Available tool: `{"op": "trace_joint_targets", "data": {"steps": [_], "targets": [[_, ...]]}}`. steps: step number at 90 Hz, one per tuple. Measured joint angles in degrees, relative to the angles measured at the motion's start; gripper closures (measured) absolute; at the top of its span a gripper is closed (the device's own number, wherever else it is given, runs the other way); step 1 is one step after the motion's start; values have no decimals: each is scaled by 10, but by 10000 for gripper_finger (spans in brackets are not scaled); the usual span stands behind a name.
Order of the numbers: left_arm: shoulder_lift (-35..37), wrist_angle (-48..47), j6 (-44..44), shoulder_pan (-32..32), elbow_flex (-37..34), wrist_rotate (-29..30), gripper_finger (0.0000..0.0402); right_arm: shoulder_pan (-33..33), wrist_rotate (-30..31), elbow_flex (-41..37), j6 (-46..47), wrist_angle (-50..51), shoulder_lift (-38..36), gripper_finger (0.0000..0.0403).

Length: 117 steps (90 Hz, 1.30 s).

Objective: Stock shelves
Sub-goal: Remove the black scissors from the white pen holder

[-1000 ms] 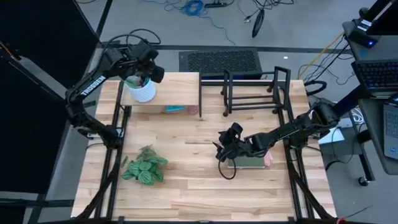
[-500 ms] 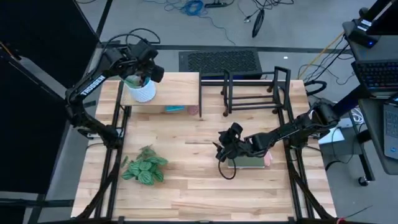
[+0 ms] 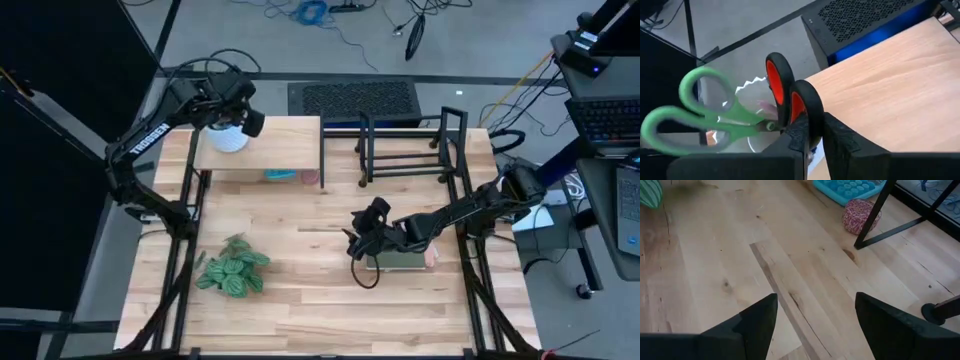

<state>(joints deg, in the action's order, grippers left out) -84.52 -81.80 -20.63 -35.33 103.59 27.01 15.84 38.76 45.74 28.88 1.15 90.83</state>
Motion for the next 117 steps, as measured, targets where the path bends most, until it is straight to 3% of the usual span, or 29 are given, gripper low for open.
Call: {"op": "trace_joint_targets", "data": {"steps": [38, 75, 95, 117], "targets": [[11, -4, 1, 22, 8, 5, 376, 0, 0, 0, 0, 0, 0, 151], [42, 3, 45, 59, 110, 19, 376, 0, 0, 1, -31, 1, -8, 151], [42, 31, 119, 107, 182, -51, 375, -3, 3, 49, -120, -1, -59, 151], [41, 69, 180, 154, 226, -147, 375, -12, 3, 123, -286, -1, -107, 151]]}}
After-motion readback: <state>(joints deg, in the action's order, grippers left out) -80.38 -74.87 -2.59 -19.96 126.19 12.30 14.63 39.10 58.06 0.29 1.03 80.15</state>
